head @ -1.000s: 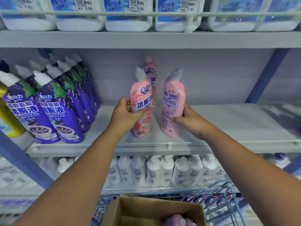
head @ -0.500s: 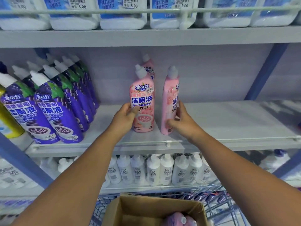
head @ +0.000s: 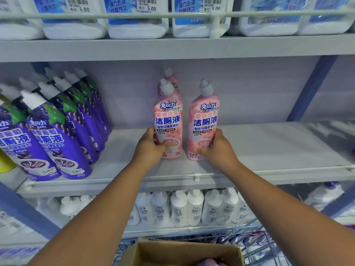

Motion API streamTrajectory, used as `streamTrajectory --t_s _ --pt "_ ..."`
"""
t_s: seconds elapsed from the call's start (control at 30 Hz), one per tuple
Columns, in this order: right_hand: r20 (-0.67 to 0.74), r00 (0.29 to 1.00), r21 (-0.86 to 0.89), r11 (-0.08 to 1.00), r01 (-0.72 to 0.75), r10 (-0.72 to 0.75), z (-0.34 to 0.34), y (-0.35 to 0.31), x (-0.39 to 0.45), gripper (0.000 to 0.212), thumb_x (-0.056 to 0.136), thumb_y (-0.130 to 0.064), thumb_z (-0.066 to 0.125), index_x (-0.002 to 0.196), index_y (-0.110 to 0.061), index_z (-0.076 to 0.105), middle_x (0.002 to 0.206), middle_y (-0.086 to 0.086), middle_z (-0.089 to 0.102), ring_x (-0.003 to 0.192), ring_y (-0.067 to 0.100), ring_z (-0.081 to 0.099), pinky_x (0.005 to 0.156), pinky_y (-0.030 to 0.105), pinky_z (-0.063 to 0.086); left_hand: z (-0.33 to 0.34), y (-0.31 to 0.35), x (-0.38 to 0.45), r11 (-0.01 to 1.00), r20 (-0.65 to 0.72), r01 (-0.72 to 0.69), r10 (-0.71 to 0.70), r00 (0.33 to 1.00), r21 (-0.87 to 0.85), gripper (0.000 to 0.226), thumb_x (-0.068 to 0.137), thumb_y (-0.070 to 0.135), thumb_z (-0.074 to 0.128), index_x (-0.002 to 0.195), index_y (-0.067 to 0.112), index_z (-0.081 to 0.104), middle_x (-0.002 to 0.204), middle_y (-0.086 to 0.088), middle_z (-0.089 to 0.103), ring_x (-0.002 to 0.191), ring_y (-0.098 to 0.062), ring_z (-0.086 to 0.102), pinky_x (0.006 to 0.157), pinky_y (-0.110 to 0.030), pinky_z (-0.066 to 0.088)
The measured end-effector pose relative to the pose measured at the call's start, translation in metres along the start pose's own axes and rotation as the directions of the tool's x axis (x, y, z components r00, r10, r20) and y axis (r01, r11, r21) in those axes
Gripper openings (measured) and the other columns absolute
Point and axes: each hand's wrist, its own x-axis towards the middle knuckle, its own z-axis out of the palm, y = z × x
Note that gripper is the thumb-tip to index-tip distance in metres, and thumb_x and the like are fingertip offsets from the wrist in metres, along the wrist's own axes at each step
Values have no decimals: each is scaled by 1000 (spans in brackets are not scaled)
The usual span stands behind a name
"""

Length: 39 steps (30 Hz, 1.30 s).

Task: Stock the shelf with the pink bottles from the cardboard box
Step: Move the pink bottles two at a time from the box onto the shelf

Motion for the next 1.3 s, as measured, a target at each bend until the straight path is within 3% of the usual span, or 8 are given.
streamTrajectory --t_s 0.27,0.5,0.73,0.83,1.07,1.17,1.2,1.3 --pt "-77 996 39 998 -52 55 1 3 37 51 76 -15 85 110 -22 46 107 -4 63 91 13 59 75 25 45 9 -6 24 998 -61 44 -46 997 -42 40 80 30 83 107 27 54 112 3 69 97 -19 68 68 -23 52" --pt "-65 997 -32 998 -53 51 19 5 82 61 76 -20 86 123 -11 48 119 6 68 107 27 66 78 28 46 20 -9 60 999 -97 37 -37 995 -3 37 82 29 81 109 23 55 110 3 69 94 -19 69 60 -18 45" --pt "-29 1000 1 1000 -11 11 33 5 114 53 77 -22 86 114 -17 49 104 -5 64 93 15 62 69 18 44 24 -21 86 999 -101 -19 15 995 -42 41 78 30 83 108 21 56 108 1 74 92 -21 73 78 -39 61" --pt "-32 999 3 1000 -10 10 39 7 128 55 76 -20 86 117 -12 50 109 -1 67 97 20 65 79 26 49 25 -22 93 997 -109 -28 20 994 -72 39 79 26 83 106 22 54 108 -1 72 93 -21 73 80 -44 61" --pt "-58 998 -14 999 -40 39 52 14 156 69 65 -22 92 120 -14 52 117 8 65 96 21 68 90 32 56 31 -24 108 997 -132 -42 34 991 -61 38 84 23 80 108 23 51 106 4 65 95 -20 68 73 -31 57" --pt "-20 998 -31 998 -61 60 50 13 164 60 71 -18 88 120 -11 55 110 -2 67 88 11 66 74 5 48 32 -23 109 998 -134 -43 36 990 -43 38 85 21 79 107 24 49 108 1 64 95 -21 67 69 -27 54" --pt "-10 998 -42 997 -64 63 50 14 168 57 73 -18 87 120 -10 56 110 -3 68 90 12 66 72 5 45 32 -23 110 998 -133 -46 40 990 -39 38 85 20 78 108 23 48 109 1 63 96 -21 66 67 -24 52" --pt "-16 998 -78 995 -66 65 50 10 172 57 74 -21 87 121 -10 57 118 1 69 105 21 67 82 23 48 32 -23 111 998 -124 -51 47 991 -27 36 87 21 76 110 23 47 113 1 62 98 -19 64 64 -19 49"
